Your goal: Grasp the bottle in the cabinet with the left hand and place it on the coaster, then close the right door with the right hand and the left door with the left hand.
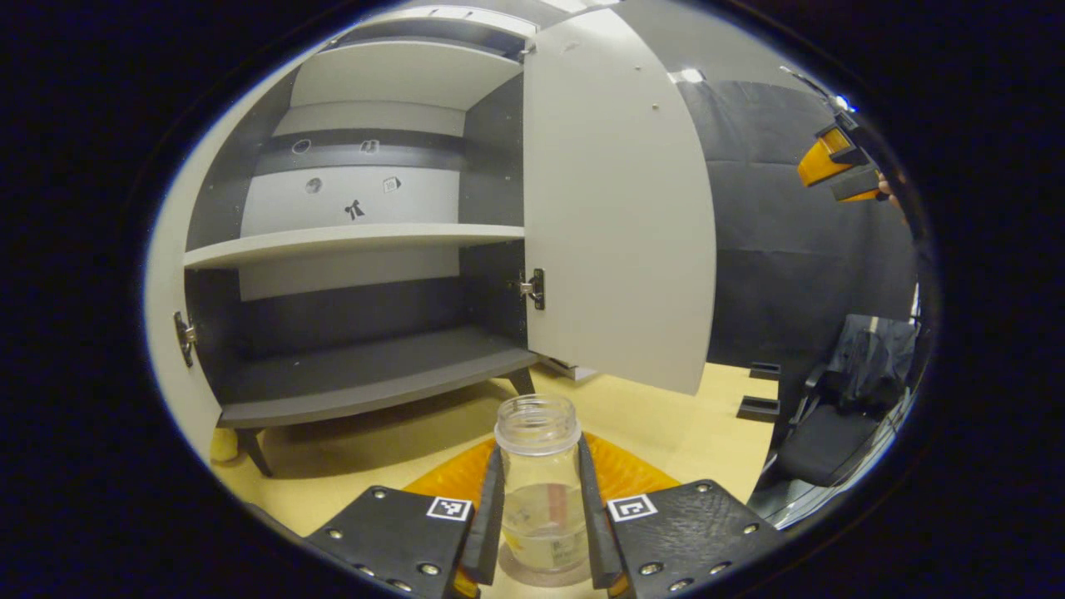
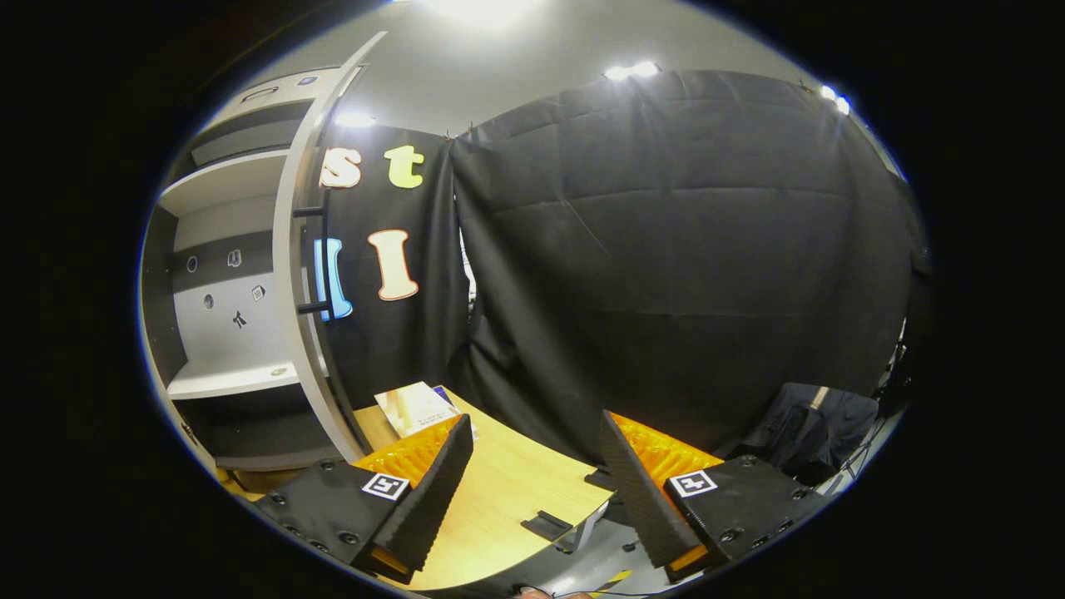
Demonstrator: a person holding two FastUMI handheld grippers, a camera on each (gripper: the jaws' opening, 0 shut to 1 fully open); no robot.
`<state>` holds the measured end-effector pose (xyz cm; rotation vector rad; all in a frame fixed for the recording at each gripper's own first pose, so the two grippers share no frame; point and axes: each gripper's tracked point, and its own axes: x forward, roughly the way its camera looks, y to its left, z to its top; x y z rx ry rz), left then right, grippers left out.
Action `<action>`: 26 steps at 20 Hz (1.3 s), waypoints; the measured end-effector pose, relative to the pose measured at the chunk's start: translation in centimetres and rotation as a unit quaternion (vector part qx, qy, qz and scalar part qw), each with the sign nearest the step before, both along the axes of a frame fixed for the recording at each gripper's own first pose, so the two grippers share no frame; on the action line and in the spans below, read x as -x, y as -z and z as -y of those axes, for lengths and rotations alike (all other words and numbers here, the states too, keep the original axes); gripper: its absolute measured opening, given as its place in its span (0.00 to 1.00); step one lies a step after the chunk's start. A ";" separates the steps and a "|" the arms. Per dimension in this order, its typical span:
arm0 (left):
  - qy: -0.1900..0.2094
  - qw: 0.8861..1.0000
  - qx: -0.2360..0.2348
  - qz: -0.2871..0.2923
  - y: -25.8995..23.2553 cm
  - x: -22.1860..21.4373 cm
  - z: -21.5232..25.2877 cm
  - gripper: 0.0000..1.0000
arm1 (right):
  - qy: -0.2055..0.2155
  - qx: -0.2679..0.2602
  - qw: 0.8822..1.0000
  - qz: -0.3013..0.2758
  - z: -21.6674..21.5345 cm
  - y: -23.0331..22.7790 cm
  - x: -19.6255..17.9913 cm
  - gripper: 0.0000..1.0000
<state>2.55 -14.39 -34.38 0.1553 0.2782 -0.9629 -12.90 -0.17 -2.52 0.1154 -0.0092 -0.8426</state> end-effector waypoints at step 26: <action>-0.325 0.943 0.051 0.049 -31.1 -7.0 -14.5 1.00 | -0.201 0.092 0.974 0.048 5.6 -11.4 -13.8 0.98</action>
